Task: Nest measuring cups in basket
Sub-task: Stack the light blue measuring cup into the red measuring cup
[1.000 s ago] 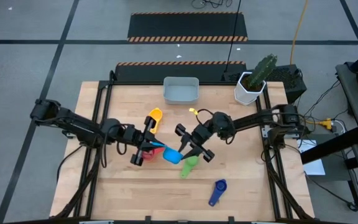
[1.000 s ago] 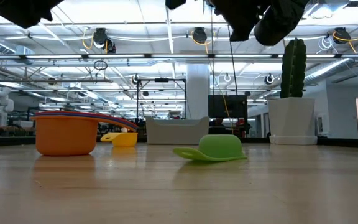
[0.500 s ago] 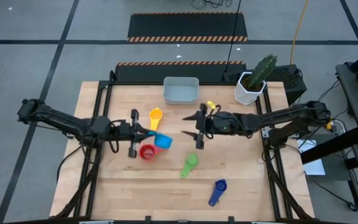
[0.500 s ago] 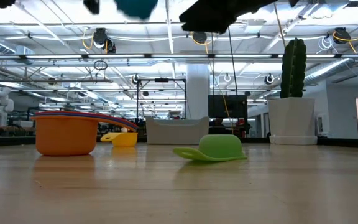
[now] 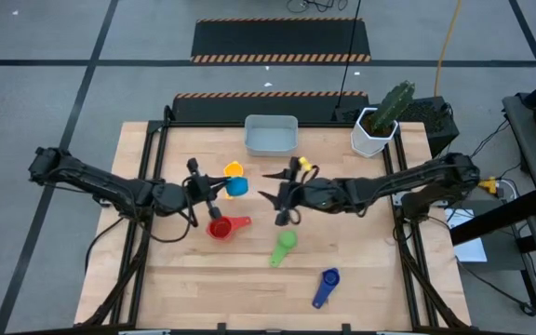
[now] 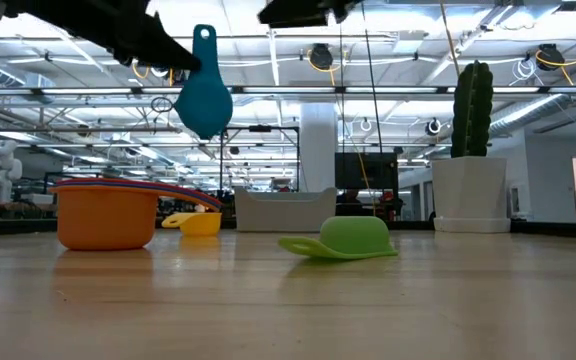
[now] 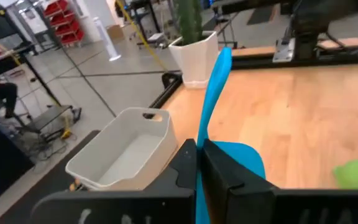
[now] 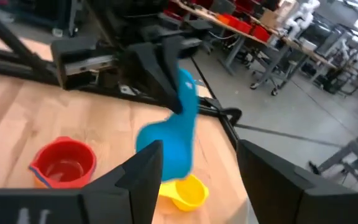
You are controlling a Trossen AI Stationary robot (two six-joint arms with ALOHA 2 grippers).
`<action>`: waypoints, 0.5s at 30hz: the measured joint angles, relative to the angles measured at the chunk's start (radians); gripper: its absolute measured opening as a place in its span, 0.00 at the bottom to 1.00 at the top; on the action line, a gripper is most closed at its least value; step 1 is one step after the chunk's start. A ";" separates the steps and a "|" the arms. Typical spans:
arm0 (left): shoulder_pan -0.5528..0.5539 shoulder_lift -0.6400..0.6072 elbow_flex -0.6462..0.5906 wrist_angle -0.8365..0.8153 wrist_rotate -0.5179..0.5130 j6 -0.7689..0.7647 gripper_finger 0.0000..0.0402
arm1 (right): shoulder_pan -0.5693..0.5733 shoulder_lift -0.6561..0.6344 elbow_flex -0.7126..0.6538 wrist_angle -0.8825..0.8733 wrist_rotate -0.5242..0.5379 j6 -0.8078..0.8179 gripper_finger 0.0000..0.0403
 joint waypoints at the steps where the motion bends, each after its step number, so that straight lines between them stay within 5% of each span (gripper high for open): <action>1: 0.000 0.011 0.006 -0.004 -0.002 -0.004 0.01 | 0.000 0.024 0.022 -0.002 -0.002 -0.021 0.49; 9: -0.037 0.129 0.146 -0.331 -0.082 -0.109 0.01 | -0.005 0.189 0.192 -0.026 0.003 -0.165 0.48; 15: -0.039 0.210 0.207 -0.384 -0.082 -0.117 0.01 | -0.036 0.255 0.236 -0.042 0.006 -0.259 0.48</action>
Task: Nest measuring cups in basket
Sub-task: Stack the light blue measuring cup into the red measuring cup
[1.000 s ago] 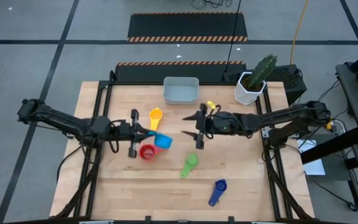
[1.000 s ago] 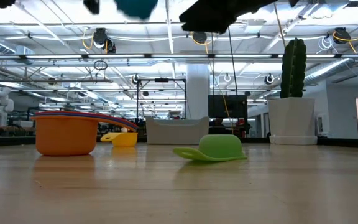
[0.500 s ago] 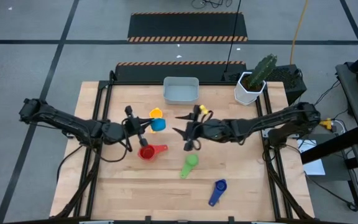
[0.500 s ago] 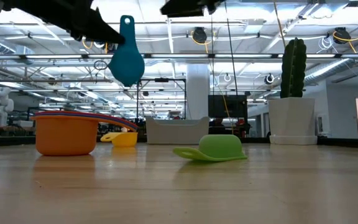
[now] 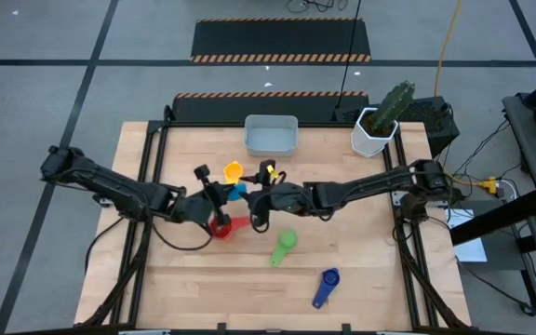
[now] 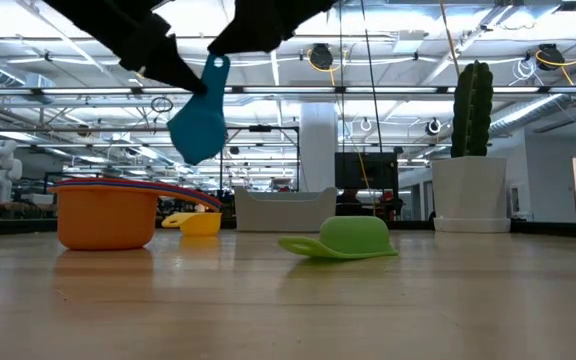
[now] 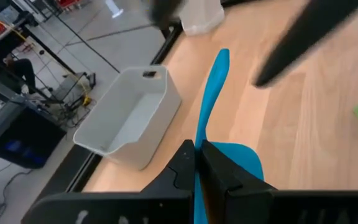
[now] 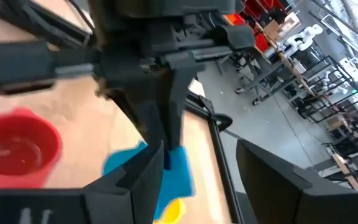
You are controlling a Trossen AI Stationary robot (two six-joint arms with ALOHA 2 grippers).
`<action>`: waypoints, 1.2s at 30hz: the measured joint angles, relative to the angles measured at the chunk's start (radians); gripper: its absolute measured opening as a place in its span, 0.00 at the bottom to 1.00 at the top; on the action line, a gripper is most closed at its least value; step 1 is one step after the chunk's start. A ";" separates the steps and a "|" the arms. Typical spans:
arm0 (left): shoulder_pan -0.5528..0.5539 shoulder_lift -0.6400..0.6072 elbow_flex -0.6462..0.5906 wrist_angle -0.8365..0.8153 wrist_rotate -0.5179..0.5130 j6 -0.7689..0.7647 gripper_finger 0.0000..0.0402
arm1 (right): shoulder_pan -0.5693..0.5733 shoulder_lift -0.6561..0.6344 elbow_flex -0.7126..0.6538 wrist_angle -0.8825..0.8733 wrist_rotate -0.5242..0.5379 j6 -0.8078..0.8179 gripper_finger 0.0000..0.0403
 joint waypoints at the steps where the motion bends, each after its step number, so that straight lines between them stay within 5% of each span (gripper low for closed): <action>1: 0.000 0.006 0.005 -0.016 -0.001 0.003 0.01 | -0.005 0.002 0.000 -0.002 0.000 -0.002 0.48; 11: 0.010 0.045 0.037 -0.024 -0.001 0.061 0.01 | -0.018 0.006 0.002 -0.094 0.000 0.022 0.44; 24: 0.011 0.045 0.037 -0.029 0.000 0.070 0.02 | -0.018 0.006 0.002 -0.106 -0.013 0.016 0.05; 29: 0.008 0.045 0.036 -0.020 0.000 0.070 0.02 | -0.018 0.006 0.002 -0.108 -0.012 0.002 0.02; 36: 0.000 0.043 0.035 0.000 0.005 0.058 0.23 | -0.017 -0.005 -0.001 -0.135 -0.009 -0.001 0.01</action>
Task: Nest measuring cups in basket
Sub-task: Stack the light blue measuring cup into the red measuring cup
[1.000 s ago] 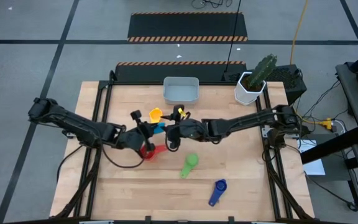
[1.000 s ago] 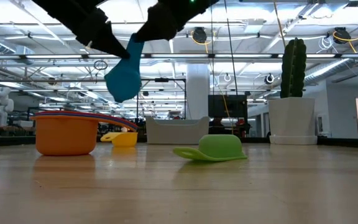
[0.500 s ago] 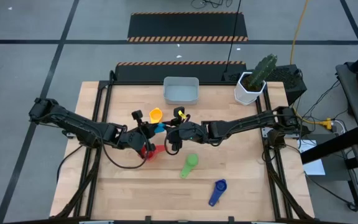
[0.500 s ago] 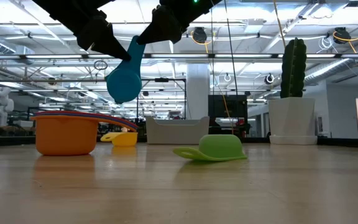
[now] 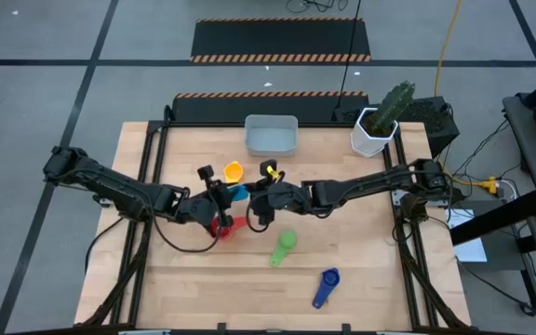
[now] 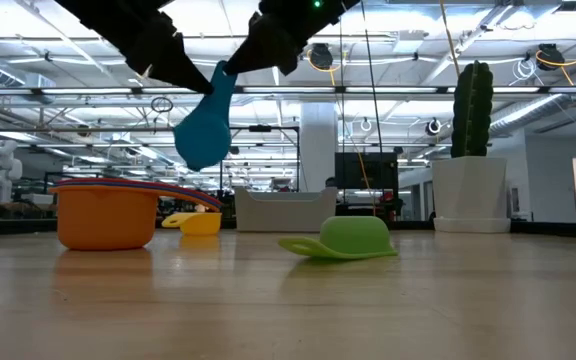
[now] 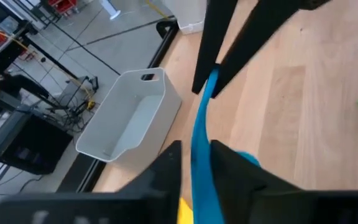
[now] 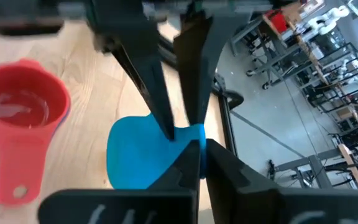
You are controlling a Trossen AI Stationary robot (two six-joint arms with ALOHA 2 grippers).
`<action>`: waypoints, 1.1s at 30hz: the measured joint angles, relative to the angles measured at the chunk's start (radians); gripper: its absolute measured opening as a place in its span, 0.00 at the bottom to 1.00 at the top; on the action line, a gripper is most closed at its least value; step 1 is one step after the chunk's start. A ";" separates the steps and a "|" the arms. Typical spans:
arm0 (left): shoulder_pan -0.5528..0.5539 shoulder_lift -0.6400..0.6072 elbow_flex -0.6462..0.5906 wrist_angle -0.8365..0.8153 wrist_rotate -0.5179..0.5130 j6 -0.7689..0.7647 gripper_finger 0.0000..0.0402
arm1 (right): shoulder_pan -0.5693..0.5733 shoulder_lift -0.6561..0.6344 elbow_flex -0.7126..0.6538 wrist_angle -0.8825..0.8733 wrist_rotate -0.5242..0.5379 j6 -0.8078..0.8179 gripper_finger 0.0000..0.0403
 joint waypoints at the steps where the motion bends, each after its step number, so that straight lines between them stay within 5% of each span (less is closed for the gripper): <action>1: -0.005 -0.007 0.000 -0.003 0.001 -0.005 0.28 | 0.001 -0.005 0.000 -0.010 0.000 0.003 0.01; 7: -0.042 -0.094 0.000 -0.026 0.001 -0.043 0.44 | 0.002 -0.048 -0.018 -0.036 -0.001 0.035 0.00; 13: -0.093 -0.226 0.000 -0.185 -0.001 -0.142 0.46 | 0.002 -0.144 -0.099 -0.011 -0.084 0.082 0.00; 18: -0.143 -0.277 -0.003 -0.268 -0.003 -0.216 0.46 | -0.004 -0.224 -0.220 0.184 -0.205 0.061 0.00; 33: -0.192 -0.239 -0.030 -0.023 0.134 -0.078 0.46 | -0.056 -0.409 -0.525 0.650 -0.562 0.020 0.00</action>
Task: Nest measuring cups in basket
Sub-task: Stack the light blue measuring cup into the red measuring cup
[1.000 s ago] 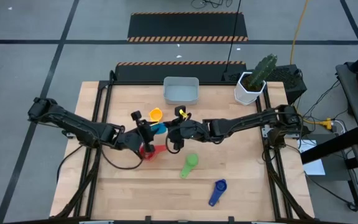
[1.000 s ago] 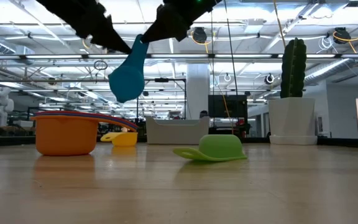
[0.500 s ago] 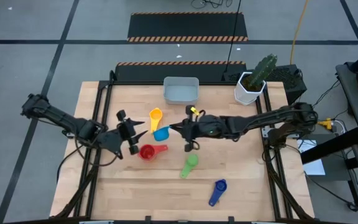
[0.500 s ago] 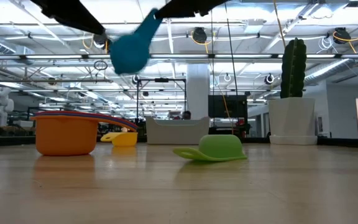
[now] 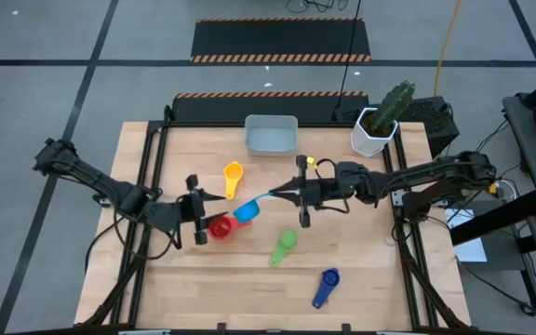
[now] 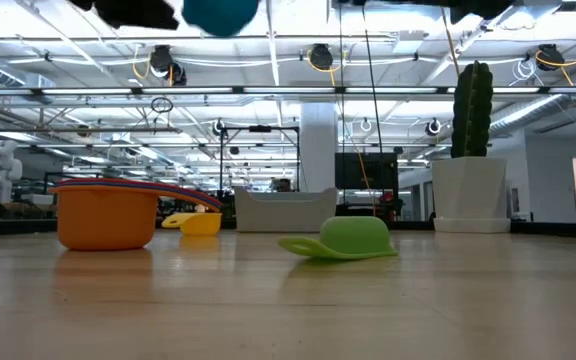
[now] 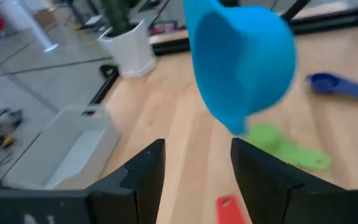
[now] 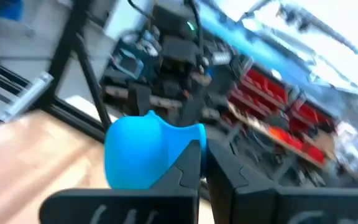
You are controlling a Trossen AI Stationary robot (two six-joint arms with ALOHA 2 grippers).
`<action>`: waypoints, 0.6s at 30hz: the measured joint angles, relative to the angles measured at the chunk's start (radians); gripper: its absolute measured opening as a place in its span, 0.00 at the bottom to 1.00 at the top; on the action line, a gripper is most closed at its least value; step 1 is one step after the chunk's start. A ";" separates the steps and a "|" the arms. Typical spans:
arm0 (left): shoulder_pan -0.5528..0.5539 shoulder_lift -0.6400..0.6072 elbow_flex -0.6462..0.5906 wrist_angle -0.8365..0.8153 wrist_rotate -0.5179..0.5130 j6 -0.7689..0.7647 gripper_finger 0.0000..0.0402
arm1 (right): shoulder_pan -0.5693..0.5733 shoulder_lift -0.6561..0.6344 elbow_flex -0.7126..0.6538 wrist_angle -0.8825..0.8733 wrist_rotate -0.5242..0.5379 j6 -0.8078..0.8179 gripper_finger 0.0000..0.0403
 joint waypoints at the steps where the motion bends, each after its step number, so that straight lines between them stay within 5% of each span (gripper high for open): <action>1: 0.000 0.010 0.000 0.025 0.021 0.016 0.46 | 0.000 0.000 -0.005 0.019 -0.020 -0.004 0.00; 11: 0.019 0.092 0.001 0.230 0.228 0.125 0.46 | -0.002 0.001 -0.011 0.024 -0.109 -0.053 0.00; 18: 0.021 0.079 0.000 0.134 0.275 0.107 0.46 | -0.002 0.002 -0.011 0.015 -0.117 -0.052 0.00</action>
